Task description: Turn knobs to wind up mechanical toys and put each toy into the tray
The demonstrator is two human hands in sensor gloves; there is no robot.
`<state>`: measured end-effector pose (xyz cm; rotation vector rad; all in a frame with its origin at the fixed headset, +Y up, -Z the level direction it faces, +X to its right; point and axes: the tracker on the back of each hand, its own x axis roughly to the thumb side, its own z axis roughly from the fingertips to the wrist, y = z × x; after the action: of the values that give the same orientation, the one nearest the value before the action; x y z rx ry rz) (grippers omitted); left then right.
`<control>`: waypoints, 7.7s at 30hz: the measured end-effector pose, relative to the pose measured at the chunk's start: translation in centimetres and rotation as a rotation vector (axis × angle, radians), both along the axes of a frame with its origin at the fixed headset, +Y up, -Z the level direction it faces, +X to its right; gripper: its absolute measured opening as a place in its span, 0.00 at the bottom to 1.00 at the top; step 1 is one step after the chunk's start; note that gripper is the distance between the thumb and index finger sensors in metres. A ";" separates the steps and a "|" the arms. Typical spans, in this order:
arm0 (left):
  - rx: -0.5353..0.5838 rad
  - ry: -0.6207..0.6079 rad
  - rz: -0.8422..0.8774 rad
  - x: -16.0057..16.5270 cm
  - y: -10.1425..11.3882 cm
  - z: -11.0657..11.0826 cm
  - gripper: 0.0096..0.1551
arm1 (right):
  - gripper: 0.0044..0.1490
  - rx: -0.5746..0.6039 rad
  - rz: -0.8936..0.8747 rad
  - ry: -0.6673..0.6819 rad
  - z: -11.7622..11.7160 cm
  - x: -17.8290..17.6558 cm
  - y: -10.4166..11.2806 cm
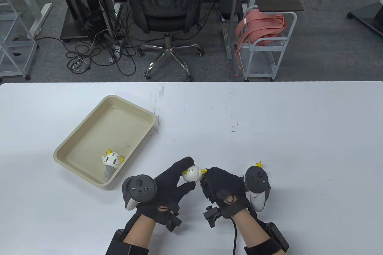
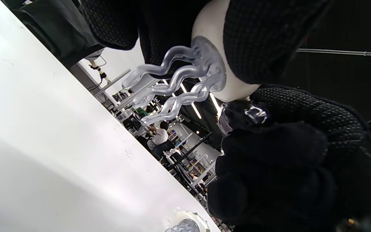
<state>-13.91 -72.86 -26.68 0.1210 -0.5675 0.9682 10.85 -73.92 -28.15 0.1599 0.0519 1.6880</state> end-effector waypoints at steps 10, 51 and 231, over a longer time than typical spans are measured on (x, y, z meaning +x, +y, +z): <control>-0.003 0.014 -0.017 0.0 -0.1 -0.1 0.46 | 0.28 0.029 0.052 -0.017 0.0 0.0 -0.2; -0.107 -0.012 0.096 -0.5 -0.5 -0.6 0.44 | 0.27 0.060 0.001 -0.020 0.3 -0.2 0.3; 0.177 0.706 -0.788 -7.0 6.2 -3.0 0.41 | 0.58 0.160 0.135 0.065 0.5 -0.5 1.0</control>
<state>-20.93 -66.70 -29.72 0.3500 -0.0142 0.0707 10.34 -72.91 -27.60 0.3372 -0.0244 1.8217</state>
